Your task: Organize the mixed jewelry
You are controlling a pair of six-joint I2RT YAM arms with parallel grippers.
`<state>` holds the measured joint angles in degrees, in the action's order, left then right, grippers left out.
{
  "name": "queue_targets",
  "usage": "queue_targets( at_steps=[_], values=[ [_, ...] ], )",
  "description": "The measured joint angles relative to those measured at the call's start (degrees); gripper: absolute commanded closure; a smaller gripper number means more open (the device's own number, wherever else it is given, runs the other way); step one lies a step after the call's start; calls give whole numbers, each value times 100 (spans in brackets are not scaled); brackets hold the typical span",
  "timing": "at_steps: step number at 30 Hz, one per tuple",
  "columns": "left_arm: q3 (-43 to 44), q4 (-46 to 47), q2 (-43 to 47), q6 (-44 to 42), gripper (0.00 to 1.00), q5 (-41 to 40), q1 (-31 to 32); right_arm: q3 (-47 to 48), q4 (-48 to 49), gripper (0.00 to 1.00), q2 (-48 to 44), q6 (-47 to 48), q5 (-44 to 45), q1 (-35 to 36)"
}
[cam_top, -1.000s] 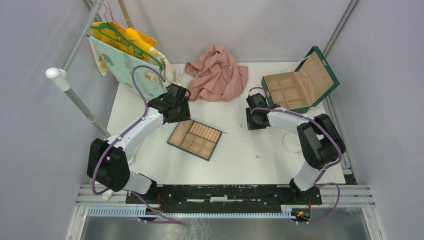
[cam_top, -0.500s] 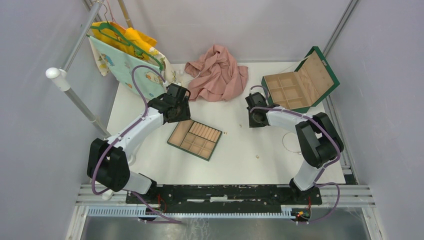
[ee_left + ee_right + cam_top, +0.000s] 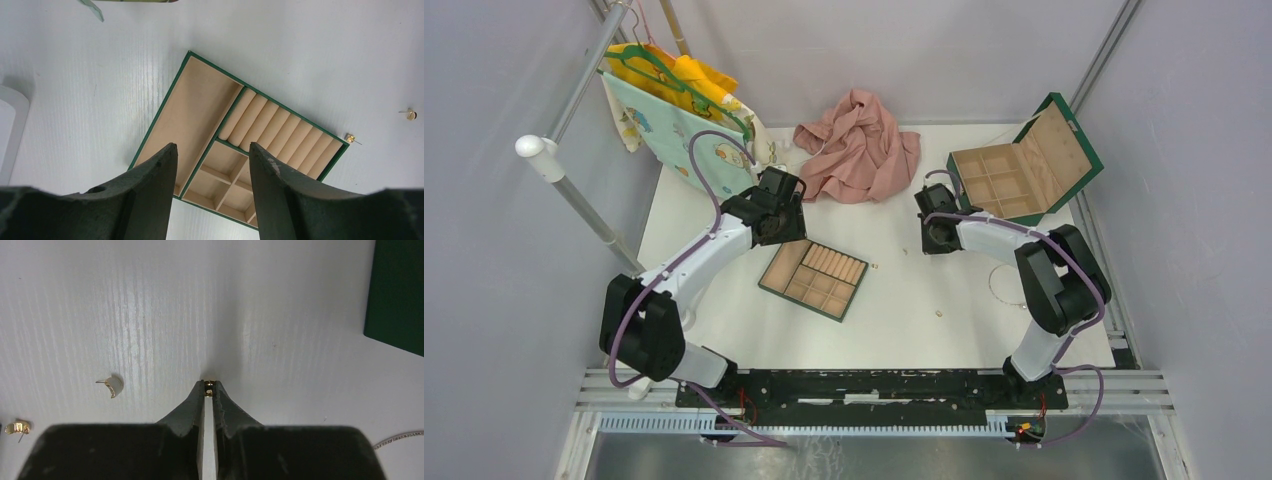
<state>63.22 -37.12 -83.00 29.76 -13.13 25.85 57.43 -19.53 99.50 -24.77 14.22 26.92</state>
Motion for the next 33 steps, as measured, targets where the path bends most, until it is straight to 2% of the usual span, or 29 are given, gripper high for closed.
queue_targets(
  at_steps=[9, 18, 22, 24, 27, 33],
  values=[
    [2, 0, -85, 0, 38, 2, 0, 256, -225, 90, 11, -4, -205, -107],
    [17, 0, -85, -2, 38, 15, 0, 459, -367, 87, -103, 184, -1534, -763],
    [20, 2, -85, -2, 36, 20, 0, 656, -575, 78, -120, 378, -1672, -883],
    [20, 7, -85, -4, 29, 57, 0, 778, -629, 75, -120, 479, -1685, -874],
    [98, -2, -146, -48, 24, 122, 105, 953, -715, 73, -118, 612, -1681, -866],
    [686, 63, -667, -247, 19, 138, 1207, 1008, -837, 58, -125, 846, -1633, -861]
  ],
)
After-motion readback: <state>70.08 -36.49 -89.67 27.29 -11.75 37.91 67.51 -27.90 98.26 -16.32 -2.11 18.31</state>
